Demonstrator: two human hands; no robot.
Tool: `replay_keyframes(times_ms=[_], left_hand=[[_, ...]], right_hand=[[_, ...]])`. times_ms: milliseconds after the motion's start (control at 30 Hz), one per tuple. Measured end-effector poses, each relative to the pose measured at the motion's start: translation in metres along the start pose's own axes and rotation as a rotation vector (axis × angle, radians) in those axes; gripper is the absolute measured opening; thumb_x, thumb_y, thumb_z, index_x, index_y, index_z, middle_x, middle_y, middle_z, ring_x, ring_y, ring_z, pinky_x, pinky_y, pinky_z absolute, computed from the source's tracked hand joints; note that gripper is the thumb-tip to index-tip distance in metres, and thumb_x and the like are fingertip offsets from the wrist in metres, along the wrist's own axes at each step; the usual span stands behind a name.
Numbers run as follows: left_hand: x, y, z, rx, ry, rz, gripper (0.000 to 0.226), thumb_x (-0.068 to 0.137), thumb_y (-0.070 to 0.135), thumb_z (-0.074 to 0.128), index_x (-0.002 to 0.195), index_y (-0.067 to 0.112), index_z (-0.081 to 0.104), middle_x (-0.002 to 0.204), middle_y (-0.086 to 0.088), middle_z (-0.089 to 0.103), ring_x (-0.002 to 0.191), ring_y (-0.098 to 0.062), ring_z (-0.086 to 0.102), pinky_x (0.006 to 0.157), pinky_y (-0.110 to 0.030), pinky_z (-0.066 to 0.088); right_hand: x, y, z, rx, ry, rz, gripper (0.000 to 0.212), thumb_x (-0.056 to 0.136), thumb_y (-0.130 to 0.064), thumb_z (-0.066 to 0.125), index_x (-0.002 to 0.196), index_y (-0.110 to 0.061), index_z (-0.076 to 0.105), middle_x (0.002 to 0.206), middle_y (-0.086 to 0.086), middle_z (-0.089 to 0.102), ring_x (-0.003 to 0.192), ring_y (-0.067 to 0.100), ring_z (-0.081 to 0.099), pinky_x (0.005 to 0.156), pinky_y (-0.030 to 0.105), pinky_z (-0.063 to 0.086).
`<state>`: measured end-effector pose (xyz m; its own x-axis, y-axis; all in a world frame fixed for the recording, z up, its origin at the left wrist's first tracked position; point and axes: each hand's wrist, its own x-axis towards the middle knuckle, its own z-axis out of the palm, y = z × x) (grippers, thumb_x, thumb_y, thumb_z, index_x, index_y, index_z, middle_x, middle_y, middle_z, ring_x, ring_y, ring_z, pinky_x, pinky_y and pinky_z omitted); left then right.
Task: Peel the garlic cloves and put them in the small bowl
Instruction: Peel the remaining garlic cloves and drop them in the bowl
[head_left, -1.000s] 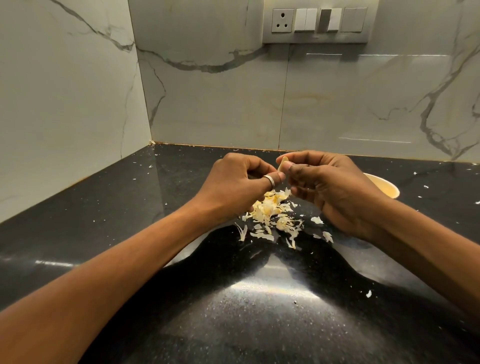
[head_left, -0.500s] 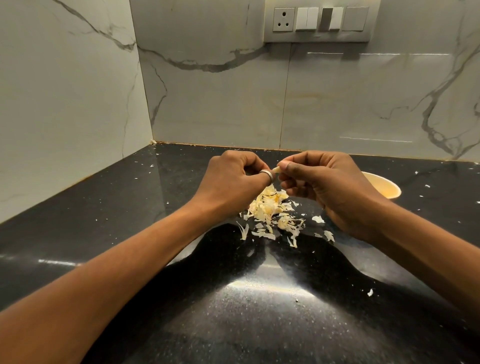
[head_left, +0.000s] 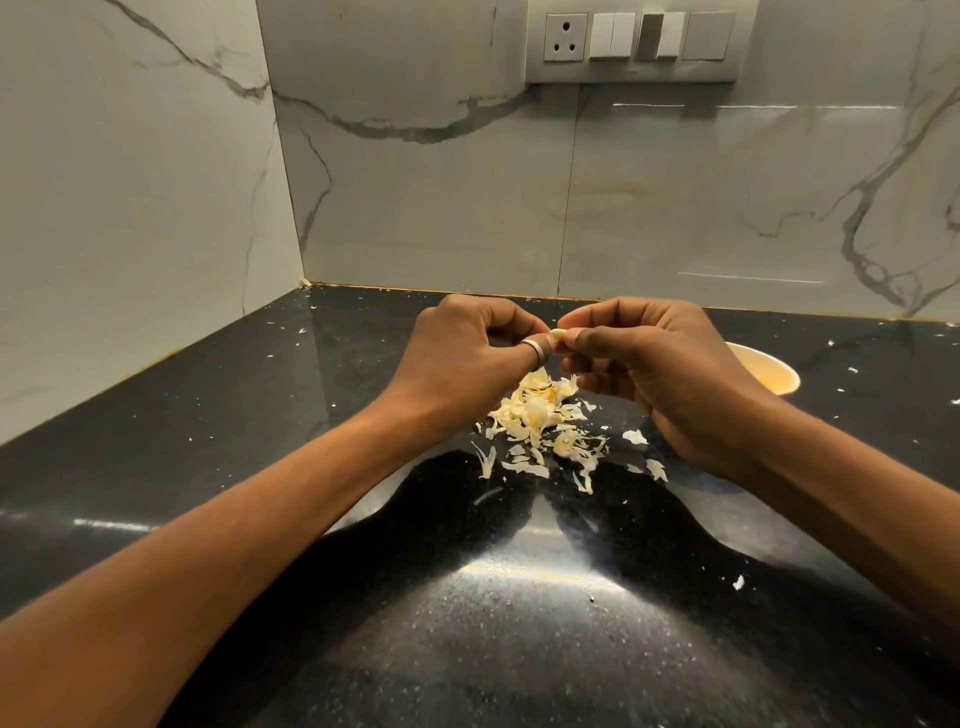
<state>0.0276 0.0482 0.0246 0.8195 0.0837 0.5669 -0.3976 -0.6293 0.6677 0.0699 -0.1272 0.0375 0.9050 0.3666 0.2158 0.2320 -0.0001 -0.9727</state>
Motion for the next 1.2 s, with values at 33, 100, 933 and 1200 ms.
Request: replay_keyframes(times_ms=[33, 100, 933, 1200], left_hand=[[-0.0002, 0.0004, 0.0001, -0.010, -0.001, -0.002, 0.001, 0.090, 0.024, 0.074, 0.090, 0.024, 0.074, 0.071, 0.005, 0.070, 0.060, -0.015, 0.068, 0.050, -0.023, 0.056], [-0.0007, 0.0010, 0.0001, -0.028, -0.004, -0.010, 0.000, 0.090, 0.023, 0.074, 0.090, 0.023, 0.074, 0.072, 0.003, 0.070, 0.062, -0.017, 0.069, 0.049, -0.024, 0.056], [-0.0020, 0.0002, 0.0012, 0.092, 0.049, 0.074, 0.010, 0.086, 0.026, 0.075, 0.080, 0.019, 0.072, 0.061, 0.014, 0.061, 0.052, 0.001, 0.057, 0.056, -0.031, 0.058], [-0.0011, -0.0009, 0.0006, 0.099, 0.065, 0.053, 0.009, 0.085, 0.025, 0.076, 0.078, 0.020, 0.073, 0.062, 0.012, 0.062, 0.054, -0.003, 0.056, 0.056, -0.031, 0.055]], right_hand=[[-0.0001, -0.0001, 0.0000, -0.007, 0.002, -0.001, 0.011, 0.092, -0.002, 0.066, 0.102, -0.002, 0.072, 0.088, 0.012, 0.076, 0.075, 0.015, 0.072, 0.062, 0.021, 0.056], [-0.0003, -0.0003, 0.0003, -0.020, 0.003, 0.000, 0.012, 0.092, -0.001, 0.066, 0.102, -0.003, 0.072, 0.088, 0.011, 0.075, 0.075, 0.014, 0.072, 0.061, 0.021, 0.056], [-0.0034, 0.0025, 0.0030, -0.088, -0.051, -0.044, 0.012, 0.091, 0.005, 0.064, 0.096, -0.001, 0.072, 0.087, 0.016, 0.074, 0.072, 0.014, 0.071, 0.065, 0.025, 0.061], [-0.0028, 0.0050, 0.0036, -0.237, -0.077, -0.107, 0.014, 0.088, -0.006, 0.071, 0.102, -0.003, 0.071, 0.086, 0.013, 0.076, 0.079, 0.024, 0.076, 0.072, 0.033, 0.063]])
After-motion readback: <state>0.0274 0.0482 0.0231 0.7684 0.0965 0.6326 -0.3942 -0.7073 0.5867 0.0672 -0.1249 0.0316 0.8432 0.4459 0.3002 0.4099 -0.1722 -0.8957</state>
